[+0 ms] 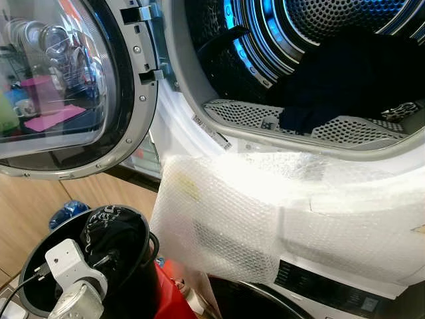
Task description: Clothes washing
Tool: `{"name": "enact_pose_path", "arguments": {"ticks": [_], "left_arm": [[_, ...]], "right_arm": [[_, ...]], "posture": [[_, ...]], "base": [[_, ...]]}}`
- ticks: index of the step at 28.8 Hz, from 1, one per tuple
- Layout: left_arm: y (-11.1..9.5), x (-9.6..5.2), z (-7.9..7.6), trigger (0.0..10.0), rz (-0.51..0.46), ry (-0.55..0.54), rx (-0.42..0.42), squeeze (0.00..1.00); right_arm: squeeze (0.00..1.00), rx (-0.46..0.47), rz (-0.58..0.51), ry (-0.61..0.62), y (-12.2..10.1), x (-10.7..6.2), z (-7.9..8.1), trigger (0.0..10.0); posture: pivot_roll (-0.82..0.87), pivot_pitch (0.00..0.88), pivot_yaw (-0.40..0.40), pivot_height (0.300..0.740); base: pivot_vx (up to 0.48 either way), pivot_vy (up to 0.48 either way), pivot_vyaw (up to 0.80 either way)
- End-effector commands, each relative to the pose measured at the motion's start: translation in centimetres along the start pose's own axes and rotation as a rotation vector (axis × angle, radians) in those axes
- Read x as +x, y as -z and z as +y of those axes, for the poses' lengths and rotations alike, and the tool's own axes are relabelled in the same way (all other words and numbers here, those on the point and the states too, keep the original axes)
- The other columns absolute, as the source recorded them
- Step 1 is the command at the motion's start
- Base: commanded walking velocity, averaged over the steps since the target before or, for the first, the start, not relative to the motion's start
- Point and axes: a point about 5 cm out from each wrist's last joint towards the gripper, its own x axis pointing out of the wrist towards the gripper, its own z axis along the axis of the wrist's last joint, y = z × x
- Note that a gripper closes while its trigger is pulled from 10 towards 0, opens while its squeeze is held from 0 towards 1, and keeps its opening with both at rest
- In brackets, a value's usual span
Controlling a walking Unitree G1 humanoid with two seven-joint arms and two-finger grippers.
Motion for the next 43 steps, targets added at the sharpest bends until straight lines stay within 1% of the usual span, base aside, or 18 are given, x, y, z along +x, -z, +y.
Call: {"name": "enact_pose_path", "arguments": {"ticks": [1, 4, 5, 9, 11, 13, 15, 18, 19, 22, 26, 29, 32, 33, 34, 43], "left_arm": [[0.2, 0.2, -0.1, 10.0, 0.019, -0.015, -0.018, 0.00], [0.1, 0.4, -0.2, 10.0, 0.017, -0.027, -0.030, 0.00], [0.0, 0.7, -0.2, 10.0, 0.020, -0.026, -0.037, 0.00], [-0.1, 0.9, -0.4, 10.0, 0.023, -0.015, -0.040, 0.00], [0.2, 1.1, -0.4, 10.0, 0.054, -0.005, -0.066, 0.00], [0.3, 1.1, -0.3, 10.0, 0.059, -0.009, -0.072, 0.00], [0.3, 1.1, -0.3, 10.0, 0.061, -0.010, -0.068, 0.00], [0.2, 1.2, -0.5, 10.0, 0.068, -0.009, -0.039, 0.00], [0.3, 1.2, -0.4, 10.0, 0.082, -0.023, -0.005, 0.00], [0.5, 1.3, -0.2, 10.0, 0.101, -0.042, 0.020, 0.00], [1.0, 1.4, 0.0, 10.0, 0.144, -0.048, 0.011, 0.00], [1.3, 1.3, -0.3, 10.0, 0.177, -0.013, -0.004, 0.00], [1.3, 1.3, -0.7, 10.0, 0.185, 0.008, 0.006, 0.00], [1.2, 1.3, -0.7, 3.6, 0.184, 0.011, 0.008, 0.00], [1.2, 1.3, -0.8, 0.0, 0.183, 0.013, 0.008, 0.00], [1.1, 1.3, -1.2, 0.0, 0.187, 0.035, 0.012, 0.00]], "right_arm": [[0.00, -0.005, -0.005, -0.007, -0.3, 0.0, 0.4, 10.0], [0.00, -0.012, -0.008, -0.006, -0.3, 0.1, 0.3, 10.0], [0.00, -0.014, -0.009, -0.005, -0.4, 0.1, 0.3, 10.0], [0.00, -0.019, -0.012, 0.000, -0.4, 0.1, 0.2, 10.0], [0.00, -0.054, -0.017, -0.006, -0.5, 0.1, 0.3, 10.0], [0.00, -0.056, -0.018, -0.004, -0.5, 0.1, 0.2, 10.0], [0.00, -0.064, -0.020, -0.005, -0.6, 0.1, 0.2, 10.0], [0.00, -0.103, -0.025, -0.011, -0.8, 0.1, 0.3, 10.0], [0.00, -0.107, -0.028, -0.012, -0.9, 0.1, 0.3, 10.0], [0.00, -0.122, -0.031, -0.011, -1.0, 0.1, 0.3, 10.0], [0.00, -0.161, -0.036, -0.016, -1.1, 0.1, 0.4, 10.0], [0.00, -0.182, -0.035, -0.019, -1.1, 0.1, 0.5, 10.0], [0.00, -0.186, -0.038, -0.018, -1.1, 0.1, 0.5, 10.0], [0.00, -0.192, -0.039, -0.018, -1.2, 0.1, 0.6, 10.0], [0.00, -0.199, -0.040, -0.019, -1.2, 0.1, 0.6, 10.0], [0.00, -0.218, -0.041, -0.017, -1.3, 0.1, 0.5, 10.0]], "posture": [[0.07, 0.000, 0.115, 0.740], [0.07, 0.000, 0.113, 0.740], [0.07, 0.000, 0.113, 0.740], [0.07, 0.000, 0.114, 0.740], [0.07, 0.000, 0.111, 0.740], [0.07, 0.000, 0.110, 0.740], [0.07, 0.000, 0.108, 0.740], [0.06, 0.000, 0.107, 0.740], [0.06, 0.000, 0.106, 0.740], [0.07, 0.000, 0.107, 0.740], [0.06, 0.000, 0.105, 0.740], [0.06, 0.000, 0.105, 0.740], [0.06, 0.000, 0.107, 0.740], [0.06, 0.000, 0.107, 0.740], [0.06, 0.000, 0.107, 0.740], [0.05, 0.000, 0.109, 0.740]], "base": [[0.000, 0.000, 0.00], [0.000, 0.000, 0.00], [0.000, 0.000, 0.00], [0.000, 0.000, 0.00], [0.000, 0.000, 0.00], [0.000, 0.000, 0.00], [0.000, 0.000, 0.00], [0.000, 0.000, 0.00], [0.000, 0.000, 0.00], [0.000, 0.000, 0.00], [0.000, 0.000, 0.00], [0.000, 0.000, 0.00], [0.000, 0.000, 0.00], [0.000, 0.000, 0.00], [0.000, 0.000, 0.00], [0.000, 0.000, 0.00]]}}
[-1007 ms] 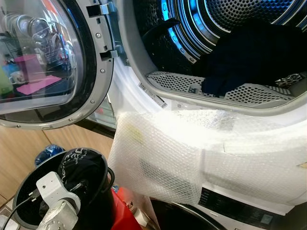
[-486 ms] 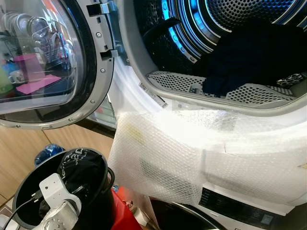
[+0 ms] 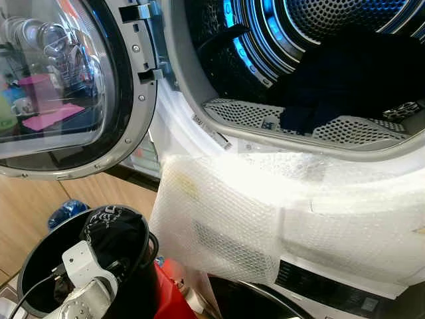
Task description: Clothes washing
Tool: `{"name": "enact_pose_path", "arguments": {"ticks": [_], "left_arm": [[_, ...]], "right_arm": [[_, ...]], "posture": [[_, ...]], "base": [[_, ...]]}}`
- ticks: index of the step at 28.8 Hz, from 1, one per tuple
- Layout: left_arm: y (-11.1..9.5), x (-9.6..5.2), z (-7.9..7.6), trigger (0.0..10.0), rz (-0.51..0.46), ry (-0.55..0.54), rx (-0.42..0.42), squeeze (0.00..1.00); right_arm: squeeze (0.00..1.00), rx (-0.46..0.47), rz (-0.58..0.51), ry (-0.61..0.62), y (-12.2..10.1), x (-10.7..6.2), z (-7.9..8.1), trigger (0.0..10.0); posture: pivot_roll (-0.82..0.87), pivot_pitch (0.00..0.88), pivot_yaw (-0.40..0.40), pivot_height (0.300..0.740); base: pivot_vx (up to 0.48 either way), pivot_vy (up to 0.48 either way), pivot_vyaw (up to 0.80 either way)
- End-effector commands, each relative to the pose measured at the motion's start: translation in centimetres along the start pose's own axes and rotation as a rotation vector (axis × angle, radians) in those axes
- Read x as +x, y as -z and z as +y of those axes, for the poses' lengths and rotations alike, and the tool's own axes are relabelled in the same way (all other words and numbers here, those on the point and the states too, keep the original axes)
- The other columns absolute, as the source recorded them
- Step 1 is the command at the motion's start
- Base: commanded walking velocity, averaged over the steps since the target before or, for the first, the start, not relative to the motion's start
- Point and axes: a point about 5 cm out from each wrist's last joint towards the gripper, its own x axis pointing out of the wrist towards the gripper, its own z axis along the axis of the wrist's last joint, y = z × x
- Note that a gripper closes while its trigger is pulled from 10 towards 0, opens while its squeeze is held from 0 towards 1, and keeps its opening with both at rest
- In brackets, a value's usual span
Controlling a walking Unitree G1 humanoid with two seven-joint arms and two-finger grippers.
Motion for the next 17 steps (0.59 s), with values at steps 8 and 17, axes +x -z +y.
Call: {"name": "enact_pose_path", "arguments": {"ticks": [8, 17], "left_arm": [[-0.22, 0.07, -0.20, 0.0, 0.013, 0.018, 0.011, 0.00], [0.05, -0.06, -0.25, 0.0, 0.019, 0.031, 0.024, 0.00]], "right_arm": [[0.00, -0.009, -0.014, -0.007, -0.47, 0.06, 0.50, 10.0], [0.00, -0.024, 0.003, -0.014, 0.25, -0.03, 0.57, 10.0]], "posture": [[0.04, 0.000, 0.117, 0.740], [0.05, 0.000, 0.111, 0.740]], "base": [[0.000, 0.000, 0.00], [0.000, 0.000, 0.00]]}}
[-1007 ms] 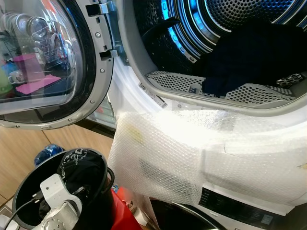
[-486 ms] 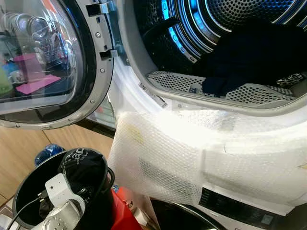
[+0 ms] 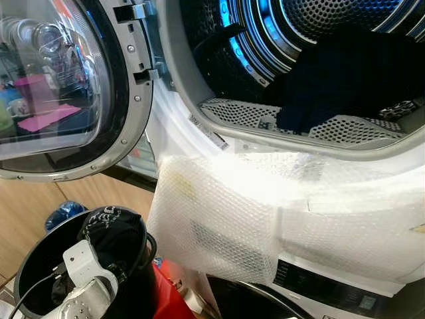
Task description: Clothes washing
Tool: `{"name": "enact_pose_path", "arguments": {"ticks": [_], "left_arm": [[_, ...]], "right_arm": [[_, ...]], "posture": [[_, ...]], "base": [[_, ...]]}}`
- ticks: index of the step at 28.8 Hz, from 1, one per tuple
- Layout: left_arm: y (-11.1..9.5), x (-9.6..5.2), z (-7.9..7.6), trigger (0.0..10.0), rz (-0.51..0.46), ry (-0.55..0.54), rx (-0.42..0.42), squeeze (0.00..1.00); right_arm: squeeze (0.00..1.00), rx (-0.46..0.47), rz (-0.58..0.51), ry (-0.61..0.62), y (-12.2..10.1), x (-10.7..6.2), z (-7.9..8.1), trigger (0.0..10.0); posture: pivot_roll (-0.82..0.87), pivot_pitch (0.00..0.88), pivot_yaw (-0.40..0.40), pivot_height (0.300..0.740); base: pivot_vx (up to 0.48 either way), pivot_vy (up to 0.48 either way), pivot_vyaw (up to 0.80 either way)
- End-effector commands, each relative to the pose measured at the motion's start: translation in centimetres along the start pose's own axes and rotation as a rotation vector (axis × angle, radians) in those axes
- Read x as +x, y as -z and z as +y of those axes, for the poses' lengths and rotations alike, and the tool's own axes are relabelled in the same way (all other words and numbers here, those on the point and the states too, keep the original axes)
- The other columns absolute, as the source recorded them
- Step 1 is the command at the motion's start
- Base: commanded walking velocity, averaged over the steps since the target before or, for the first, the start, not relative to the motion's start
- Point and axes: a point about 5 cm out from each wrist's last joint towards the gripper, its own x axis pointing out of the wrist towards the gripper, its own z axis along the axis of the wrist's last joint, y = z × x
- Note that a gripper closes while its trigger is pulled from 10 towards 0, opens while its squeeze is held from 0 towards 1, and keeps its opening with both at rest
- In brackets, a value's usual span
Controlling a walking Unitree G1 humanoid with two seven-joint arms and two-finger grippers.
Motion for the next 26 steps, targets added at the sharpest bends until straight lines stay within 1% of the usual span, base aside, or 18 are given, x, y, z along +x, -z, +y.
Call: {"name": "enact_pose_path", "arguments": {"ticks": [1, 10, 16, 21, 23, 24, 25, 26], "left_arm": [[0.1, -0.1, -0.1, 0.0, 0.013, 0.018, 0.014, 0.00], [0.3, -0.3, -0.2, 0.0, -0.002, 0.040, 0.017, 0.00], [-0.2, -0.5, -0.6, 0.0, -0.032, 0.072, 0.016, 0.00], [-0.7, -1.0, -1.2, 0.0, -0.082, 0.108, 0.072, 0.00], [-0.8, -1.1, -1.3, 0.0, -0.090, 0.119, 0.073, 0.00], [-1.0, -1.2, -1.5, 0.0, -0.105, 0.133, 0.088, 0.00], [-1.2, -1.5, -2.0, 0.0, -0.123, 0.180, 0.103, 0.00], [-1.2, -1.5, -2.0, 0.0, -0.123, 0.180, 0.103, 0.00]], "right_arm": [[0.00, -0.002, 0.005, -0.010, 0.3, 0.0, 0.3, 10.0], [0.00, -0.023, 0.011, -0.016, 0.5, -0.1, 0.1, 10.0], [0.00, -0.023, 0.010, -0.015, 0.4, -0.1, 0.0, 10.0], [0.00, -0.018, 0.010, -0.017, 0.3, 0.0, 0.0, 10.0], [0.00, -0.019, 0.009, -0.017, 0.3, 0.0, 0.0, 10.0], [0.00, -0.019, 0.008, -0.017, 0.2, 0.0, 0.0, 10.0], [0.00, -0.016, 0.007, -0.016, 0.2, 0.0, 0.0, 10.0], [0.00, -0.016, 0.007, -0.016, 0.2, 0.0, 0.0, 10.0]], "posture": [[0.05, 0.000, 0.110, 0.740], [0.06, 0.000, 0.096, 0.740], [0.07, 0.000, 0.089, 0.740], [0.07, 0.000, 0.092, 0.740], [0.07, 0.000, 0.092, 0.740], [0.07, 0.000, 0.094, 0.740], [0.07, 0.000, 0.094, 0.740], [0.07, 0.000, 0.094, 0.740]], "base": [[0.000, 0.000, 0.00], [0.000, 0.000, 0.00], [0.000, 0.000, 0.00], [0.000, 0.000, 0.00], [0.000, 0.000, 0.00], [0.000, 0.000, 0.00], [0.000, 0.000, 0.00], [0.000, 0.000, 0.00]]}}
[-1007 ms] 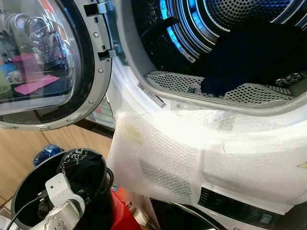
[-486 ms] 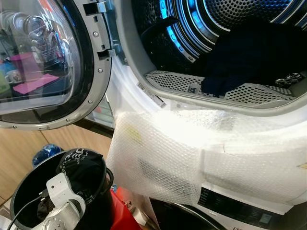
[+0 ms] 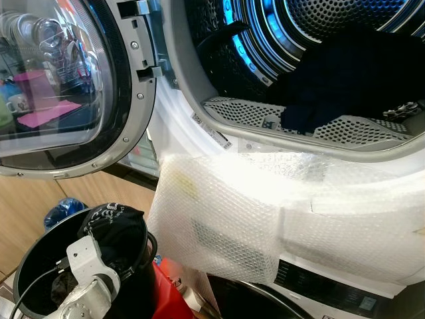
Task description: Clothes washing
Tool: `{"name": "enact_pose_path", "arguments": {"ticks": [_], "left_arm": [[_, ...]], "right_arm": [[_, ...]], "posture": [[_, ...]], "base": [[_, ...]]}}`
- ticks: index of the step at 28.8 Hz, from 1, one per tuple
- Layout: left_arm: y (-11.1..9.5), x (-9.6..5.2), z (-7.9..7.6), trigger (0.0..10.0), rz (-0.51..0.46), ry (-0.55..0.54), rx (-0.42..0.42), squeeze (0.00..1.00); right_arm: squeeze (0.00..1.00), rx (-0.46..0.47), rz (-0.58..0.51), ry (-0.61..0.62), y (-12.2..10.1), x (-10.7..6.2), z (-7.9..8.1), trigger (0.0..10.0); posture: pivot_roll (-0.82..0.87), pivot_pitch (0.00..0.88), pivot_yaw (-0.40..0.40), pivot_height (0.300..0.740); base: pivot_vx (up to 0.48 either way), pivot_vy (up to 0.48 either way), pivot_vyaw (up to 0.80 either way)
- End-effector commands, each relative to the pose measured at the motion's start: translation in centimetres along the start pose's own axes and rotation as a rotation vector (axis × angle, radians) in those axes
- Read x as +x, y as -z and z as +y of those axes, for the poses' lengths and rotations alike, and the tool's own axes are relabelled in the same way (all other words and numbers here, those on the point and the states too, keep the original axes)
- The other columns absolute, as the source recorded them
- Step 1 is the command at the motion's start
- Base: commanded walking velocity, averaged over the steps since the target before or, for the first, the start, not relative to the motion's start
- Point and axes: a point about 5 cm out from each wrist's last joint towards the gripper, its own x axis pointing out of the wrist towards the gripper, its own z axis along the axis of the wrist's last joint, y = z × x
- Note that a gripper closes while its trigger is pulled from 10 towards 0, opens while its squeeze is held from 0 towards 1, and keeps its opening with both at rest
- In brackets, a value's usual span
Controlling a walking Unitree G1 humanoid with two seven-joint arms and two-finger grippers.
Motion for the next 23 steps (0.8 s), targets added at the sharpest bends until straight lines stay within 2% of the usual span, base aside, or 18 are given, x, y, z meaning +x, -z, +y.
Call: {"name": "enact_pose_path", "arguments": {"ticks": [1, 4, 7, 8, 10, 11, 14, 15, 17, 18, 19, 20, 23], "left_arm": [[-1.0, -0.8, -1.6, 0.0, -0.065, 0.132, 0.060, 0.00], [-1.3, -1.8, -3.4, 0.0, -0.098, 0.320, 0.157, 0.00], [-1.1, -2.9, -5.0, 0.0, -0.082, 0.495, 0.221, 0.00], [-0.7, -3.7, -5.8, 0.0, -0.048, 0.611, 0.284, 0.00], [-0.2, -4.5, -6.4, 0.0, 0.007, 0.718, 0.362, 0.00], [0.1, -5.6, -7.1, 0.0, 0.012, 0.846, 0.492, 0.00], [0.1, -6.9, -7.8, 0.0, 0.034, 0.994, 0.610, 0.00], [0.1, -6.9, -7.8, 0.0, 0.034, 0.994, 0.610, 0.00], [-0.2, -7.7, -8.5, 0.0, 0.049, 1.078, 0.665, 0.00], [-0.4, -8.7, -9.7, 0.0, 0.072, 1.203, 0.751, 0.00], [-0.4, -9.2, -10.2, 0.0, 0.086, 1.256, 0.782, 0.00], [-0.4, -9.2, -10.2, 0.0, 0.086, 1.256, 0.782, 0.00], [-0.5, -10.0, -11.1, 0.0, 0.107, 1.360, 0.832, 0.00]], "right_arm": [[0.00, 0.001, -0.002, -0.011, -0.3, 0.1, 0.4, 10.0], [0.00, 0.009, -0.001, -0.010, -0.3, 0.1, 0.4, 10.0], [0.00, 0.010, -0.001, -0.015, -0.3, 0.1, 0.4, 10.0], [0.00, 0.010, -0.001, -0.016, -0.3, 0.1, 0.4, 10.0], [0.00, 0.009, -0.001, -0.017, -0.3, 0.1, 0.4, 10.0], [0.00, 0.004, -0.001, -0.017, -0.3, 0.1, 0.4, 10.0], [0.00, -0.001, -0.001, -0.017, -0.3, 0.1, 0.4, 10.0], [0.00, -0.001, -0.001, -0.017, -0.3, 0.1, 0.4, 10.0], [0.00, 0.001, 0.001, -0.016, -0.2, 0.1, 0.3, 10.0], [0.00, 0.003, 0.005, -0.018, -0.1, 0.0, 0.3, 10.0], [0.00, 0.002, 0.006, -0.020, -0.1, 0.0, 0.3, 10.0], [0.00, 0.002, 0.006, -0.020, -0.1, 0.0, 0.3, 10.0], [0.00, -0.005, 0.007, -0.023, -0.2, 0.1, 0.4, 10.0]], "posture": [[0.07, 0.000, 0.094, 0.740], [0.08, 0.000, 0.091, 0.740], [0.08, 0.000, 0.091, 0.740], [0.08, 0.000, 0.091, 0.740], [0.08, 0.000, 0.093, 0.740], [0.08, 0.000, 0.093, 0.740], [0.07, 0.000, 0.097, 0.740], [0.07, 0.000, 0.097, 0.740], [0.07, 0.000, 0.097, 0.740], [0.09, 0.000, 0.093, 0.740], [0.09, 0.000, 0.093, 0.740], [0.09, 0.000, 0.093, 0.740], [0.08, 0.000, 0.105, 0.740]], "base": [[0.000, 0.000, 0.00], [0.000, 0.000, 0.00], [0.000, 0.000, 0.00], [0.000, 0.000, 0.00], [0.000, 0.000, 0.00], [0.000, 0.000, 0.00], [0.000, 0.000, 0.00], [0.000, 0.000, 0.00], [0.000, 0.000, 0.00], [0.000, 0.000, 0.00], [0.000, 0.000, 0.00], [0.000, 0.000, 0.00], [0.000, 0.000, 0.00]]}}
